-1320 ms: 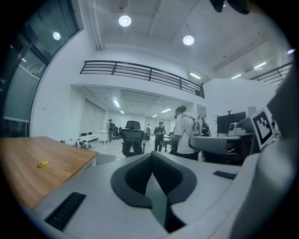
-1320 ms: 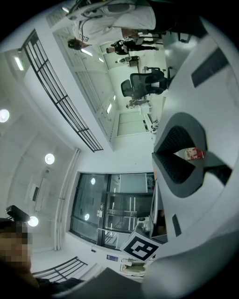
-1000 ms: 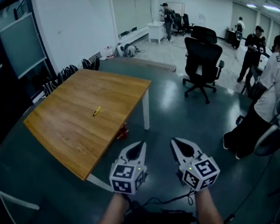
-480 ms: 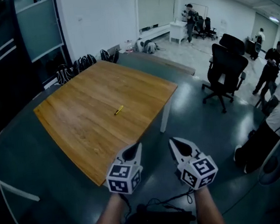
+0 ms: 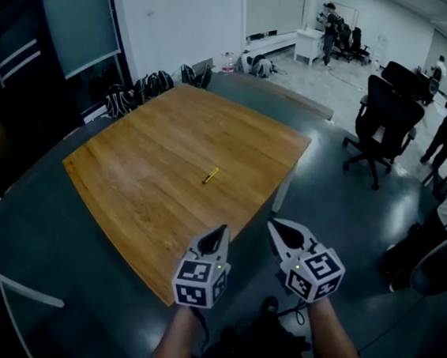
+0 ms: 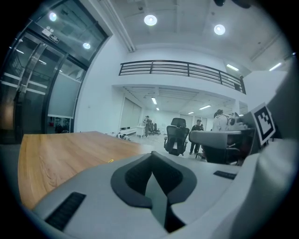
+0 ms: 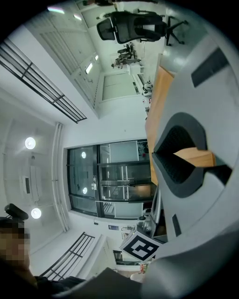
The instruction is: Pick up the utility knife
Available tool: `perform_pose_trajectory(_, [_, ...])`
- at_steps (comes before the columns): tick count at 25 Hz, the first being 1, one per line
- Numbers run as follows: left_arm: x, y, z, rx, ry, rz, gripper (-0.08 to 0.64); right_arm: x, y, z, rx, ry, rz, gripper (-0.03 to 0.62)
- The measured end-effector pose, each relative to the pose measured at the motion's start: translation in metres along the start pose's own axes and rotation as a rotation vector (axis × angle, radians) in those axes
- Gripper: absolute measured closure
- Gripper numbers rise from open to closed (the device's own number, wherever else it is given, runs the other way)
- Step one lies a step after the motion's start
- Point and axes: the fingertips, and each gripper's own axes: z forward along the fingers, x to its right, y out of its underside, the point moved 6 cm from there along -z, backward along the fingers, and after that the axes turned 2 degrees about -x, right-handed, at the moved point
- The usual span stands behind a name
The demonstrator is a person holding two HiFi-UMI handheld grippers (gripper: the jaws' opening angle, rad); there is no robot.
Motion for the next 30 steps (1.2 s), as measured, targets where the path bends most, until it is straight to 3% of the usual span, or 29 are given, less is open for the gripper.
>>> perform_pose_trajectory(14, [-0.039, 0.001, 0.095, -0.069, -0.203, -0.067, 0.554, 0.099, -0.010, 0.103, -0.019, -0.198, 0.031, 0.580])
perform_pose_trajectory(21, [-0.059, -0.009, 0.127, -0.111, -0.331, -0.047, 0.554, 0.124, -0.016, 0.143, -0.046, -0.313, 0.036, 0.581])
perform_pose_trajectory(30, [-0.112, -0.005, 0.186, -0.198, -0.348, -0.018, 0.552, 0.144, -0.018, 0.201, -0.114, -0.319, 0.011, 0.581])
